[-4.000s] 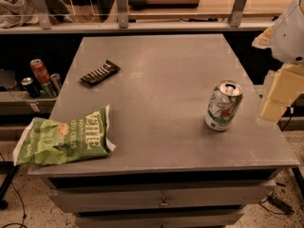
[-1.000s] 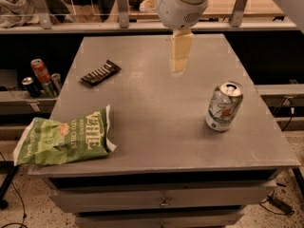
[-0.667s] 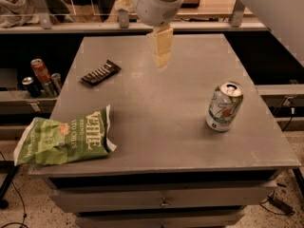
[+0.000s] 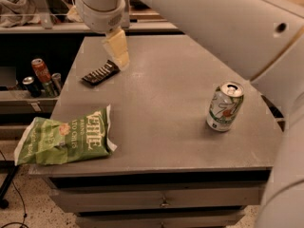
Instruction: Pick rxbar chocolate
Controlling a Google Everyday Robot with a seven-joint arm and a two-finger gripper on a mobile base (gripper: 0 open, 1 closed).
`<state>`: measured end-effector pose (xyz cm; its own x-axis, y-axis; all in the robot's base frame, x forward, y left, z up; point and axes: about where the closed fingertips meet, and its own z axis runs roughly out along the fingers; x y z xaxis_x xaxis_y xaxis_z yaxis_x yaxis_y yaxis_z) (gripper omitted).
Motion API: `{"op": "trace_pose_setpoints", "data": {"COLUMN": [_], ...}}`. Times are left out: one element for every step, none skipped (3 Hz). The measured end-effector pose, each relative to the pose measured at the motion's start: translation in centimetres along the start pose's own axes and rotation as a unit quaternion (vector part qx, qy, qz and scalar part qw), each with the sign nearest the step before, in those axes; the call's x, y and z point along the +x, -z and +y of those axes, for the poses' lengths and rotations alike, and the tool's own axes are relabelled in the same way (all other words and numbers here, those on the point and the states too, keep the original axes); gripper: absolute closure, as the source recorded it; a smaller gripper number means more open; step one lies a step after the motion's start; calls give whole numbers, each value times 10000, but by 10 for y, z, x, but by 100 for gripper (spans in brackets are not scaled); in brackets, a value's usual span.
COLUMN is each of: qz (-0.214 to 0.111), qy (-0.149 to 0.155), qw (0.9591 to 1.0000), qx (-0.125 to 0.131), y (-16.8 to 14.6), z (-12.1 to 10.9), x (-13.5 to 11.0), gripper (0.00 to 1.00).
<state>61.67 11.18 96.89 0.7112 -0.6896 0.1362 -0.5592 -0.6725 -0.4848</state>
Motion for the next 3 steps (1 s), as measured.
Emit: {"op": "trace_pose_setpoints", "data": {"qz": [451,588,642], "qy": [101,203,255], "qw": [9986,9966,9946], "qx": [-244,-537,-777], "y": [-43,-79,-108], "z": [-19,-22,-22], "x": [-10,-16,-13], "gripper": [0,0,0]}}
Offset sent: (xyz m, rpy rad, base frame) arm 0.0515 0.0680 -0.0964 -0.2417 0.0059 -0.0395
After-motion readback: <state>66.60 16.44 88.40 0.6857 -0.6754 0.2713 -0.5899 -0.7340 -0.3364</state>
